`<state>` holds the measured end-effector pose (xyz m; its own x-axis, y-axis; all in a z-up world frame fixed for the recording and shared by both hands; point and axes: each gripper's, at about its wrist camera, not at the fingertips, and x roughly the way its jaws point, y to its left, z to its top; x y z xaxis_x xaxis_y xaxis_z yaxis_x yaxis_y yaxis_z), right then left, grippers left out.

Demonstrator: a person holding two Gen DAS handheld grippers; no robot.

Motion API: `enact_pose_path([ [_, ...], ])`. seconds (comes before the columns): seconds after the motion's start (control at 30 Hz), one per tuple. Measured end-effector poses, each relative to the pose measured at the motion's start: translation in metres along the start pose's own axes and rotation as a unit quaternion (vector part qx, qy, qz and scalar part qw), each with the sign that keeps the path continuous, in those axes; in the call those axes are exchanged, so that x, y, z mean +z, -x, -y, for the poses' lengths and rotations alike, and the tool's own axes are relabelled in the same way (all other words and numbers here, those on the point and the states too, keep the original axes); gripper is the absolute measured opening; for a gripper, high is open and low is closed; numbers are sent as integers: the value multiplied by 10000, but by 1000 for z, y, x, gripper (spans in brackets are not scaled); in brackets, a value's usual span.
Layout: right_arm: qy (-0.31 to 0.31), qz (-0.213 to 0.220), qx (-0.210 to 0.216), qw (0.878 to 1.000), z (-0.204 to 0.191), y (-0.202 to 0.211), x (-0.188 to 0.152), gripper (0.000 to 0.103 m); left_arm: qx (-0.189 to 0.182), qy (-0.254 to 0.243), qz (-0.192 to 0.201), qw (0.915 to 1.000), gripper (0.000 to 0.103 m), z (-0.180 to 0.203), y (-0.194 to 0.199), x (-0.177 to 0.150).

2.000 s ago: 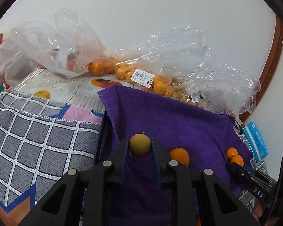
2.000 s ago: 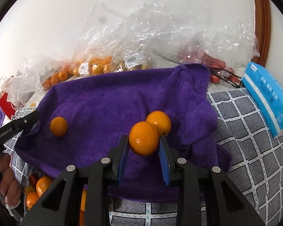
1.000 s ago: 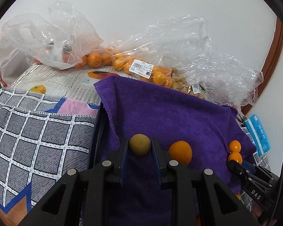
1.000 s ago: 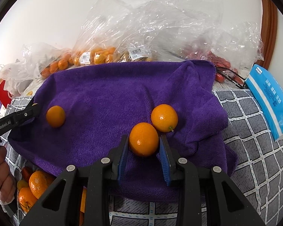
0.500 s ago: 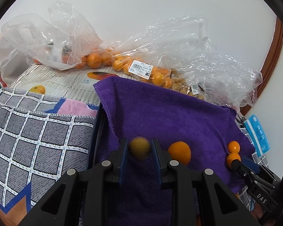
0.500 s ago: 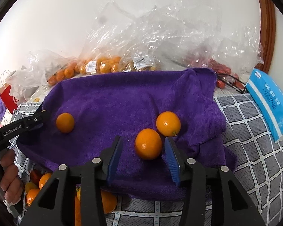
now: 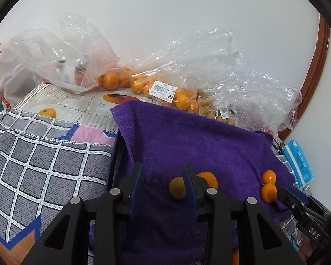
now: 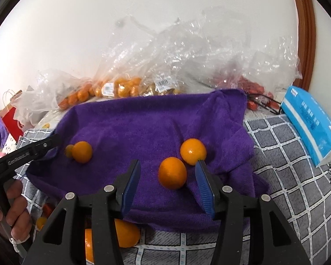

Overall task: Organize fruits
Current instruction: 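Open the right tool to drop its orange on the towel while the left tool releases its yellow-green fruit, then close the right tool on the large elongated orange beside the towel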

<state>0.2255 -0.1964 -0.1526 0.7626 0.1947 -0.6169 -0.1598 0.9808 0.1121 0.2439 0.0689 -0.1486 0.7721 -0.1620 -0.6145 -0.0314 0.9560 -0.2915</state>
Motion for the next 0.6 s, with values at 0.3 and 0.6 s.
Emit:
enact_pose_path([
  [0.3,-230,-318,179,9991,-16,26,-24,51,-77,232,-21,9997,36,-8,1,2],
  [0.6,-600,-718,342,9950,-29,12,-45,51,-27,233,3,9997,37,-8,2,1],
])
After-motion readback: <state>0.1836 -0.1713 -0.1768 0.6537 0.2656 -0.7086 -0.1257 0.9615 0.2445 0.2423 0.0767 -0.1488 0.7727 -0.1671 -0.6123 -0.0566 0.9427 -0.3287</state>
